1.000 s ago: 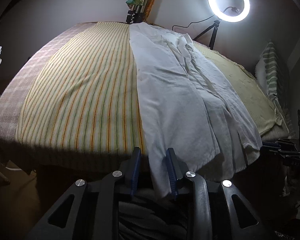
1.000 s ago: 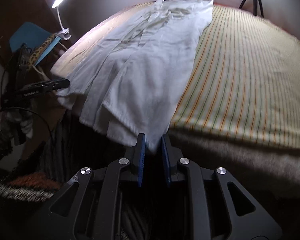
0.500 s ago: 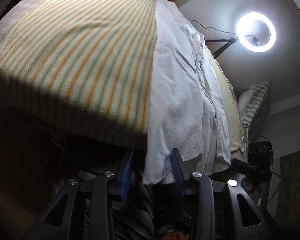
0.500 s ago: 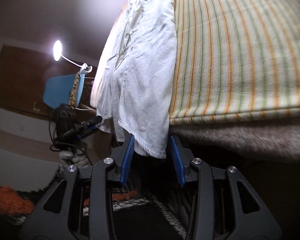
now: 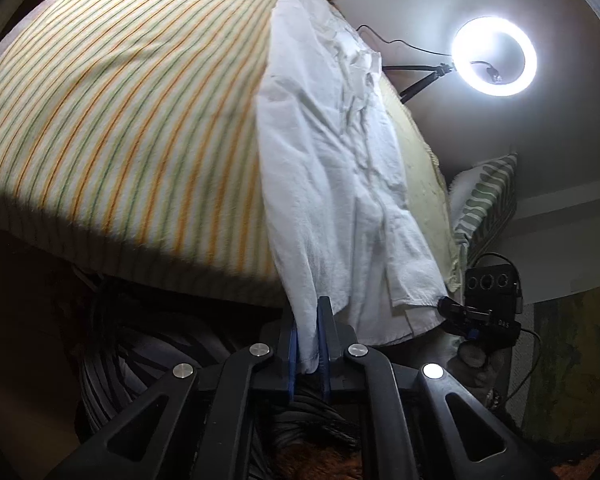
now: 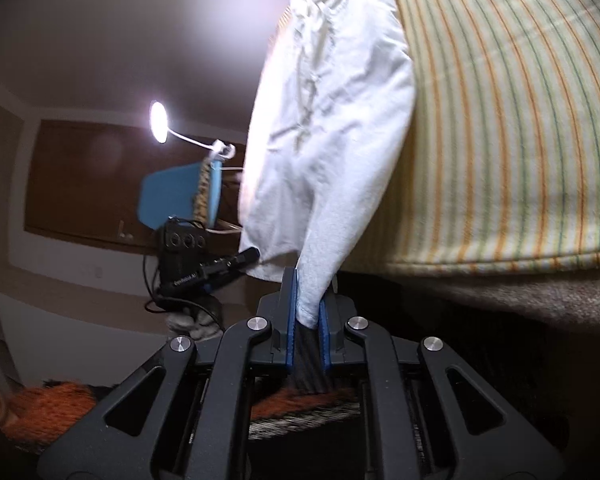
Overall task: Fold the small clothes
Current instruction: 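Lift the hem and fold it toward the collar with both grippers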
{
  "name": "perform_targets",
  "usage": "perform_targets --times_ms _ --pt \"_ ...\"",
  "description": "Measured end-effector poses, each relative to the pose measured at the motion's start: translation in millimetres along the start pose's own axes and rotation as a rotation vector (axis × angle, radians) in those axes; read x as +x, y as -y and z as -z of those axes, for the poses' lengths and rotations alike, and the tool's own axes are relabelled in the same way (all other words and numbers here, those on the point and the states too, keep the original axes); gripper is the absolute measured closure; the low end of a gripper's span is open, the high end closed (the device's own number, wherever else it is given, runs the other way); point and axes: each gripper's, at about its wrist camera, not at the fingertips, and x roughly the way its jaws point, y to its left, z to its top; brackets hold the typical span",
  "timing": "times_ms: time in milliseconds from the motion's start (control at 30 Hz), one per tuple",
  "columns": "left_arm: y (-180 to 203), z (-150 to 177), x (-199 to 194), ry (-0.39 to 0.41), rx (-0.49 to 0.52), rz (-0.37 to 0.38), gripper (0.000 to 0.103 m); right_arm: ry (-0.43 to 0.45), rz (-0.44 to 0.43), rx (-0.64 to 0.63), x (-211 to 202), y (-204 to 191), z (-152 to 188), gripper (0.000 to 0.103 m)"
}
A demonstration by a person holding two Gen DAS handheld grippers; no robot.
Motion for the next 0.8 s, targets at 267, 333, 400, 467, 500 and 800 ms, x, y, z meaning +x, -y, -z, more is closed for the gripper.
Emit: perform_targets --times_ms 267,333,400,467,500,800 --pt "35.8 -43.3 -8.6 0.040 0.030 0.117 0.098 0.100 -0.079 -0.045 -14.6 -28.4 -38.8 0.093" --pt "44.8 -59.2 -8.5 0.056 0.051 0.123 0.099 0.123 -0.078 -0.068 -20.7 -33.1 -51.7 0.093" --pt "53.1 -74.4 -8.4 0.075 0.067 0.124 0.099 0.150 -0.075 -0.082 -26.2 -35.7 -66.7 0.093" --pt "61.4 -93.9 -7.3 0.098 0.090 0.118 0.098 0.179 -0.060 -0.089 -27.1 -37.6 -85.3 0.093" --pt "62.1 -100.7 -7.2 0.105 0.094 0.117 0.098 0.190 -0.056 -0.084 -24.8 -37.6 -94.6 0.093" --pt "48.9 -186.8 27.7 0.140 0.023 0.061 0.098 0.232 0.055 -0.027 -12.2 -17.7 -181.5 0.093"
